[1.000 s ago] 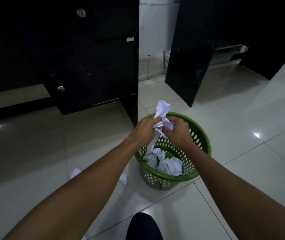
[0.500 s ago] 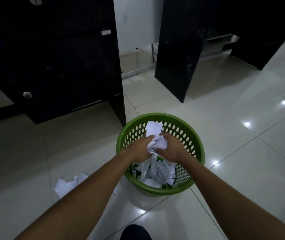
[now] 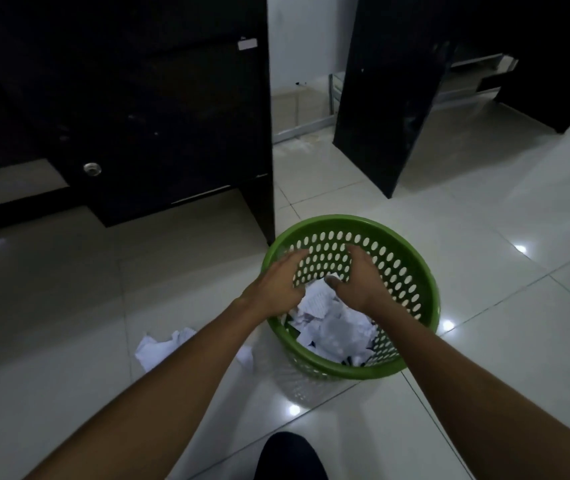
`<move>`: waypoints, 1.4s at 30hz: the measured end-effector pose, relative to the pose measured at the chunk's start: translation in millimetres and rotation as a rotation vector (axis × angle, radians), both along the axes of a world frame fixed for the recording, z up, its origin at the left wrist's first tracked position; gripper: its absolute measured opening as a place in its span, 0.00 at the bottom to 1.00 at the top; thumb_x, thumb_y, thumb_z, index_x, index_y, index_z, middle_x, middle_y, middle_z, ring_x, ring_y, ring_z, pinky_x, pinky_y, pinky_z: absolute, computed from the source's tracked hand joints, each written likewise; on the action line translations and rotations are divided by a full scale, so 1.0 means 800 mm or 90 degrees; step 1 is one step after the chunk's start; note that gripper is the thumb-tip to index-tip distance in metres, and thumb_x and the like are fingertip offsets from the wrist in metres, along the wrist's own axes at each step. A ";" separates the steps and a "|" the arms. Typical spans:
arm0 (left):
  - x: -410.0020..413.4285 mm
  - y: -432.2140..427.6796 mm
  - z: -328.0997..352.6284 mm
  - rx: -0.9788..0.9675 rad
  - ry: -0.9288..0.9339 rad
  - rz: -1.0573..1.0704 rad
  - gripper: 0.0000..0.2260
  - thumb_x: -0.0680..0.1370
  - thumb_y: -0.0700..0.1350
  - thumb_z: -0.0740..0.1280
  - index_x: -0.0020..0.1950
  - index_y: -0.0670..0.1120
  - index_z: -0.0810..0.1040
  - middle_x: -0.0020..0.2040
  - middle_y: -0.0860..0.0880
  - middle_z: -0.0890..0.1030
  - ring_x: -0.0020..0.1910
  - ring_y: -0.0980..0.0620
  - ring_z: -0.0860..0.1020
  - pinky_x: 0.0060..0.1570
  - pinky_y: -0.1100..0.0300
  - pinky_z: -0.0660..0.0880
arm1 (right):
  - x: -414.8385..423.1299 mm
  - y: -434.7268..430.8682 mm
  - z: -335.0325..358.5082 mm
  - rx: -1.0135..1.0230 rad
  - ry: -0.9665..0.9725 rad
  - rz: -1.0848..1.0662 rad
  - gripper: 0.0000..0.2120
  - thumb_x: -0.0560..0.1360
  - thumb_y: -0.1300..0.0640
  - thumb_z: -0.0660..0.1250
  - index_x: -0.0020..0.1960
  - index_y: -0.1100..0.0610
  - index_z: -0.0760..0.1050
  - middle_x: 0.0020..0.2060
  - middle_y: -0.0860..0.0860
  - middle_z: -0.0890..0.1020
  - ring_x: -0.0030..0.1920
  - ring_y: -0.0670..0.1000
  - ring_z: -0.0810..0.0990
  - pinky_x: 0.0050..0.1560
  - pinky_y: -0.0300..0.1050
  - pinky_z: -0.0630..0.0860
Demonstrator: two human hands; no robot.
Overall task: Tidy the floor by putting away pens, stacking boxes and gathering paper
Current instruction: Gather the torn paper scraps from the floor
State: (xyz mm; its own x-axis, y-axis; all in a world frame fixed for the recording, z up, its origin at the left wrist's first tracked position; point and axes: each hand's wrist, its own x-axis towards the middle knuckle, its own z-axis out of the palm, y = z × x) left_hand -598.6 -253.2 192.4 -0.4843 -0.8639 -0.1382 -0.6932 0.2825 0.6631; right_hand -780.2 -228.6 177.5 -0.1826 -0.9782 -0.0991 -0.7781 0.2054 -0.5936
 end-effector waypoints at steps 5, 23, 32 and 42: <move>0.070 0.012 0.014 -0.117 0.032 0.090 0.26 0.78 0.41 0.63 0.75 0.45 0.61 0.76 0.46 0.62 0.76 0.50 0.57 0.72 0.63 0.53 | 0.065 -0.008 0.040 -0.127 -0.029 0.034 0.32 0.75 0.54 0.68 0.73 0.63 0.58 0.71 0.60 0.66 0.71 0.58 0.64 0.71 0.48 0.60; 0.572 0.232 -0.156 0.099 -0.111 0.641 0.28 0.79 0.46 0.63 0.76 0.40 0.58 0.77 0.42 0.58 0.77 0.46 0.56 0.75 0.52 0.58 | 0.352 0.030 -0.102 0.048 0.074 0.284 0.44 0.71 0.36 0.63 0.77 0.55 0.49 0.77 0.54 0.53 0.76 0.57 0.54 0.74 0.56 0.56; 0.646 0.324 -0.249 0.219 -0.057 0.787 0.32 0.78 0.46 0.66 0.76 0.36 0.56 0.76 0.38 0.58 0.77 0.43 0.56 0.75 0.53 0.55 | 0.400 0.052 -0.202 0.177 0.126 0.332 0.47 0.67 0.29 0.59 0.77 0.53 0.49 0.76 0.56 0.56 0.75 0.61 0.56 0.69 0.64 0.61; 0.627 0.301 -0.299 0.347 -0.010 1.010 0.45 0.74 0.58 0.67 0.78 0.43 0.40 0.77 0.36 0.38 0.76 0.37 0.38 0.74 0.47 0.42 | 0.410 0.057 -0.258 0.202 0.146 0.324 0.49 0.63 0.35 0.67 0.76 0.56 0.53 0.75 0.60 0.60 0.73 0.63 0.62 0.69 0.63 0.64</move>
State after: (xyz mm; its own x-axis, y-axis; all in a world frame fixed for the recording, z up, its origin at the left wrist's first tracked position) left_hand -97.3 -12.8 -46.7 0.7650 -0.3158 -0.5613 -0.0549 -0.9003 0.4318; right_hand -452.2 -182.9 -28.7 0.2459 -0.8777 -0.4112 -0.9247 -0.0852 -0.3712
